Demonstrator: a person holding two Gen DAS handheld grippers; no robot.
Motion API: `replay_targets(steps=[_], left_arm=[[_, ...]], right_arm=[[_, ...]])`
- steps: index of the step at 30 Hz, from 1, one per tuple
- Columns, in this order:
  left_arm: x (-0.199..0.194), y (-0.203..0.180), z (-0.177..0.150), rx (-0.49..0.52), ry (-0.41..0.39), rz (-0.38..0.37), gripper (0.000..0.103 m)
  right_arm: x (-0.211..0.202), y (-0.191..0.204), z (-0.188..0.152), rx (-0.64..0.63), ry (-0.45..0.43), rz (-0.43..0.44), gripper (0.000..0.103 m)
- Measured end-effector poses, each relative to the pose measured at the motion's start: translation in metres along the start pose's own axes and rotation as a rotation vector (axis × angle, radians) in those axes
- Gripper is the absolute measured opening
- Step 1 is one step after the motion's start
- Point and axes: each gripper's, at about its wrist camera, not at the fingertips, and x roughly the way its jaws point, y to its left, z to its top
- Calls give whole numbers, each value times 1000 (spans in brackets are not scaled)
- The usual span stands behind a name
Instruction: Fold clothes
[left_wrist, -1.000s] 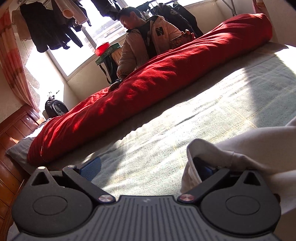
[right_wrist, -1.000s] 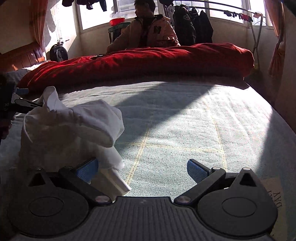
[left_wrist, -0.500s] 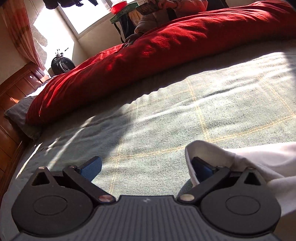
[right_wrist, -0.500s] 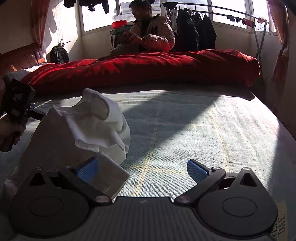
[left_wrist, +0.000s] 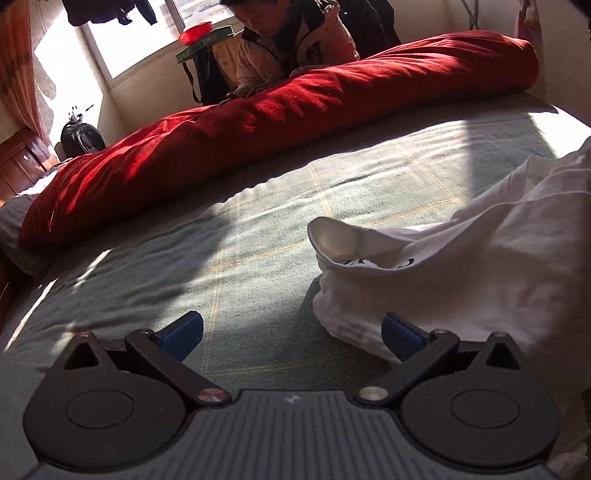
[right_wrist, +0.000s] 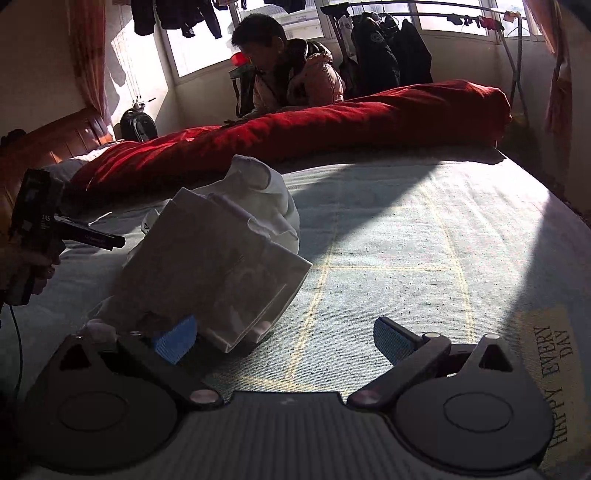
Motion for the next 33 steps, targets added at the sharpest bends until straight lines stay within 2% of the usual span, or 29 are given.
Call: replay_targets(steps=[4,9,11,13,14,16,22,26,29,31,33], left_arm=[[-45,-33,-11,63,-81,-122,103],[-80,-102,-21,187,-179,-254,101],[-86,-129,-25,253,-220,-273,94],[-85,-156,-28,318,-230,-288,78],[-82,-167,-30,346,-229,-294,77],[-78,-188,-36,411,-227,-294,76],[-68,-237,-59,640,-249,-215,77],[-63,-258,-69,757,-282,-142,76],[-58,-266,-69,795,-294,-114,62],[-55,-268,-67,802,-289,-127,46],[-55,-269,-67,802,-295,-129,40]], right_arm=[[-20,8,-13,3,-8,8,103],[-38,15,-28,4,-12,3,103],[-43,14,-32,13,-14,-1,103],[-49,12,-37,22,-15,-4,103],[-52,12,-40,27,-16,-6,103],[-57,8,-43,35,-20,-8,103],[-57,-9,-48,66,-13,-7,103],[-46,-20,-51,101,5,4,103],[-38,-26,-53,117,21,9,103],[-34,-30,-54,124,30,7,103],[-32,-33,-55,133,36,2,103]])
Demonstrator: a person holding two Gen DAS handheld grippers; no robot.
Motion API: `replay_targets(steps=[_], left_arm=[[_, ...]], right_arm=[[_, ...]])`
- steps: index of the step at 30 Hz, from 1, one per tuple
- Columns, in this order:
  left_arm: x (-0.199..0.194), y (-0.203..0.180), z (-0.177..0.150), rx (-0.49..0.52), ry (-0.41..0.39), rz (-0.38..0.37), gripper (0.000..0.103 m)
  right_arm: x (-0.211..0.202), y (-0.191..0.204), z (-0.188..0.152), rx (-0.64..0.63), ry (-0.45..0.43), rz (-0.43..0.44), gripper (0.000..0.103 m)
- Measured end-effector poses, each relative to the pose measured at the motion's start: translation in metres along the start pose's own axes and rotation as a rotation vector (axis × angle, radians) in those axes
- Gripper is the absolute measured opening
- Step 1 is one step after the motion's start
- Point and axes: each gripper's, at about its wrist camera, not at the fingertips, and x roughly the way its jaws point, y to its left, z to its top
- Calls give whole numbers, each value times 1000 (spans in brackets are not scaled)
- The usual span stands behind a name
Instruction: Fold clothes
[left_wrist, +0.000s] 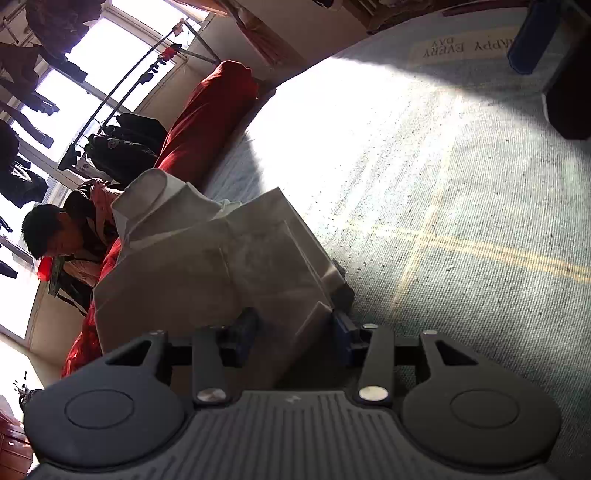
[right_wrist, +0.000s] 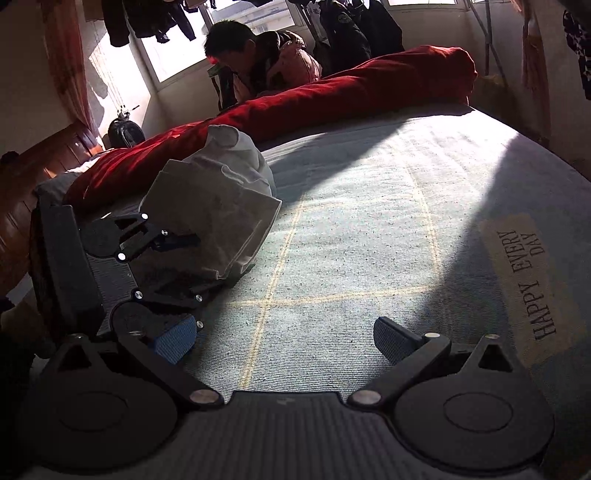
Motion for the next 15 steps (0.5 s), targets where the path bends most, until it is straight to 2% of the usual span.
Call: replay_targets(steps=[2,4,6,10,15], left_arm=[[-4,2,-1,-16,-11,-10,31],[-9,4,-1,-33,-21,-20,18],[-15,7,-3,-45,-34,-20,13],[-29,19,-8,-77,-53,3,9],[-47,53,-19,-155,-60,104,8]], right_arm=[[1,-4,-1,15,4,-5,103],[2,-6,-1,26,7,-7,103],[3,-7,-1,34,11,-10,103],[3,-3,0,32,13,-13,103],[1,8,1,12,13,-19,103]])
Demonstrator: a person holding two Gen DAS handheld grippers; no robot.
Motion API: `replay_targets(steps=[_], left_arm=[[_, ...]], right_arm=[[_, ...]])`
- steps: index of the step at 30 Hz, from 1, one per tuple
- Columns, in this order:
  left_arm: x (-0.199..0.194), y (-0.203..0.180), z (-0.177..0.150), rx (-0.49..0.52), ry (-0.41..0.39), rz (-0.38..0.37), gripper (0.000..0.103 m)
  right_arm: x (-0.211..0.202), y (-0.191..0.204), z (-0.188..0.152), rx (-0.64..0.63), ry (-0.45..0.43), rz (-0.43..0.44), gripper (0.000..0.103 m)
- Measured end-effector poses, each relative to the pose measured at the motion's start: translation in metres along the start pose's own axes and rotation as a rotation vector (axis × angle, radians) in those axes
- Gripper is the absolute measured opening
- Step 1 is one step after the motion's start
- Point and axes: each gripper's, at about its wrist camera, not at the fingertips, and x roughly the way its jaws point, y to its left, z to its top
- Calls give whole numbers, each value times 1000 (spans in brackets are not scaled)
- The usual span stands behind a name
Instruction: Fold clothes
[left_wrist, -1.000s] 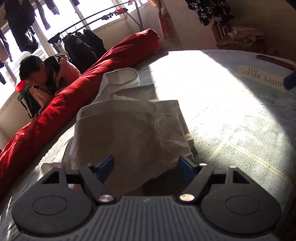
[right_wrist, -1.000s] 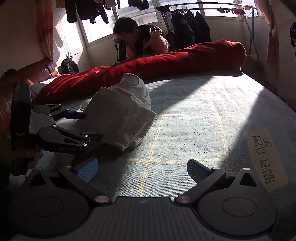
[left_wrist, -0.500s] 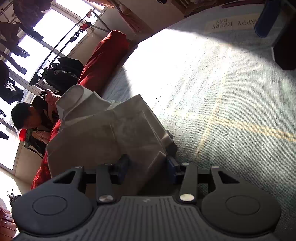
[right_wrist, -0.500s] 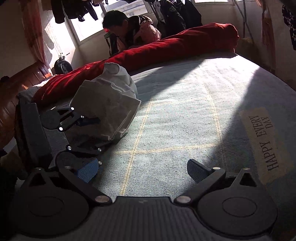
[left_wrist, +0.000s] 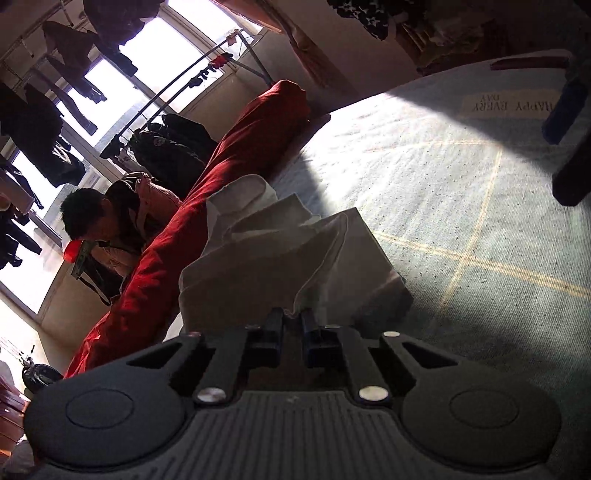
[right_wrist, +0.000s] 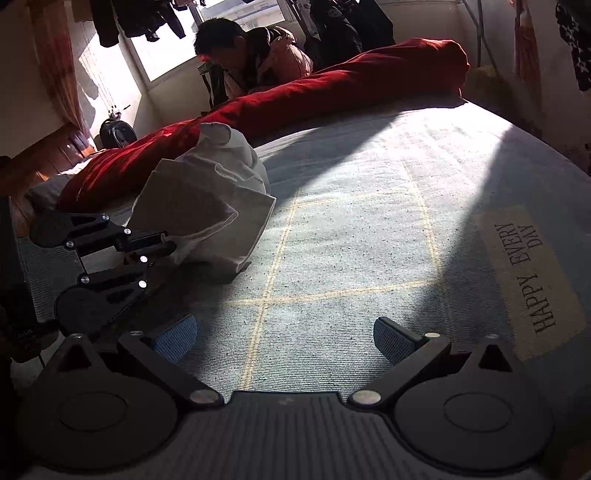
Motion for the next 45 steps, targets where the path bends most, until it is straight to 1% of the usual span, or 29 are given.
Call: replay_targets(steps=[4,8,11,12,15,18,19,20,21,22,23,24,26,28,30,31,32,33,34,35,36,37,38,40,41,42,44,45], left_arm=[[-8,43,-15,-80,29,96,8],[-14,81,-38,-131,77,197,8],[-14,110,-59,-175,132,263,8],[-13,119,-68,-190,151,285,6],[-6,148,-98,-258,225,327,5],[4,168,-129,-351,316,307,6],[5,171,-139,-390,328,294,9],[6,174,-147,-427,334,274,10],[4,173,-153,-463,327,240,15],[3,171,-158,-487,318,208,17],[2,166,-159,-490,307,182,19],[1,160,-158,-487,295,158,25],[1,146,-151,-460,267,120,41],[3,136,-141,-451,231,74,46],[8,130,-128,-457,186,33,48],[12,128,-122,-460,166,19,53],[16,126,-116,-462,150,7,57],[21,123,-111,-459,143,-1,63],[29,118,-106,-453,139,-14,65],[36,114,-102,-444,138,-26,65],[43,110,-100,-424,146,-25,65],[52,103,-99,-389,163,-4,66],[59,98,-98,-354,179,25,66],[67,91,-99,-291,199,116,66],[67,92,-100,-293,200,149,66],[66,94,-101,-312,197,169,67],[65,99,-103,-336,192,200,66],[66,100,-104,-325,194,214,60]], right_arm=[[-1,8,1,-12,7,-13,103],[-1,17,1,-22,10,-17,103],[0,25,1,-35,15,-19,103],[1,28,2,-39,18,-18,103],[5,37,2,-53,27,-15,103],[9,47,2,-71,38,-15,103],[10,49,2,-77,41,-14,103],[11,52,2,-82,44,-13,103],[11,54,2,-89,46,-13,103],[12,56,2,-94,47,-14,103],[12,58,2,-100,49,-15,103],[14,61,2,-107,52,-18,103],[18,64,2,-111,61,-20,103],[21,68,2,-116,69,-20,103],[24,73,2,-124,74,-18,103],[26,74,1,-127,76,-18,103],[27,76,1,-130,79,-19,103],[28,77,1,-133,82,-20,103],[29,78,1,-135,84,-21,103],[29,78,1,-137,87,-22,103],[30,78,2,-139,89,-23,103],[31,77,2,-139,90,-26,103],[32,76,2,-139,91,-30,103],[33,73,3,-138,92,-39,103],[33,71,4,-140,93,-44,103],[34,70,4,-143,93,-49,103],[35,66,5,-147,93,-59,103],[37,65,5,-147,94,-62,103]])
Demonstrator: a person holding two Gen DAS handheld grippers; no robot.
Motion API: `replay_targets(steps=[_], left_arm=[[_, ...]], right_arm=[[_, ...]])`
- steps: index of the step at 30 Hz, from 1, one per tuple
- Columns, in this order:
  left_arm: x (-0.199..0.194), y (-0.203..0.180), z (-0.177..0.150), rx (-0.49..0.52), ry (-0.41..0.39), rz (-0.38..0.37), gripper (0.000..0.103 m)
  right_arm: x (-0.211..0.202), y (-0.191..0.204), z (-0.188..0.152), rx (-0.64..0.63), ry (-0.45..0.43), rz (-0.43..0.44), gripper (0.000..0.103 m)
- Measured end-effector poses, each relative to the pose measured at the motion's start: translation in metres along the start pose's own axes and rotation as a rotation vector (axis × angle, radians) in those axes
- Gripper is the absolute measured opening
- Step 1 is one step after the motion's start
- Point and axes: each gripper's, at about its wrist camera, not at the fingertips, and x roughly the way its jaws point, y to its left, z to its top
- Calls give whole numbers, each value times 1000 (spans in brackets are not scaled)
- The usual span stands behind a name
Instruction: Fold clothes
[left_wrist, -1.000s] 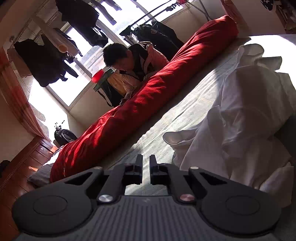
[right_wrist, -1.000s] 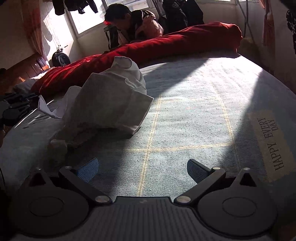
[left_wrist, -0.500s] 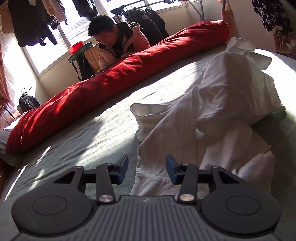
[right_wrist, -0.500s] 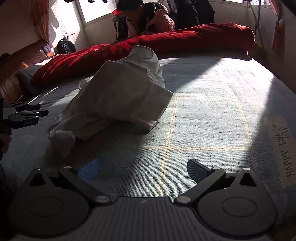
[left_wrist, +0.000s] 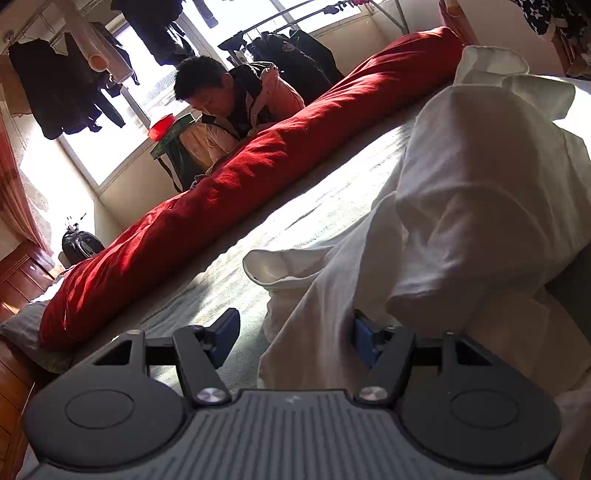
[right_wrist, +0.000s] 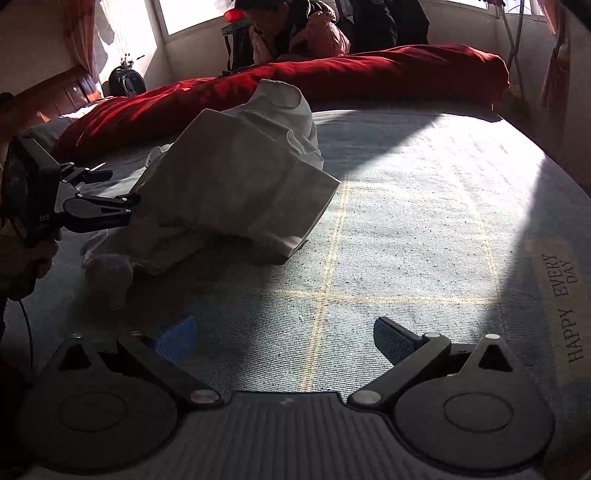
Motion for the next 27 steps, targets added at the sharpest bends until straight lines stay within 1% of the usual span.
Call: replay_targets(steps=[2,3,4,6,8,13,17,21,24,27], left_arm=[[3,1,1,22,6,17,36],[4,4,1,15,10,20,17],[5,13,1,-22,14,17,12],[7,31,1,-94,21,12,7],[10,53,-1,-157,35,29,6],[19,113,-17,-247,84,147,5],[28,164,-35,-306,149,246,5],[35,210,-52,-377,211,331,5],[42,237,-68,-446,266,364,6],[45,245,-86,-515,301,325,8]], right_arm=[[5,-1,1,4,5,1,103],[8,0,2,8,8,5,103],[9,1,3,8,8,8,103],[12,3,3,0,7,9,103],[13,5,3,-18,9,2,103],[15,5,3,-33,12,-19,103],[17,4,4,-23,14,-23,103],[19,5,4,-24,17,-30,103],[20,6,4,-23,21,-35,103],[21,8,4,-22,21,-36,103]])
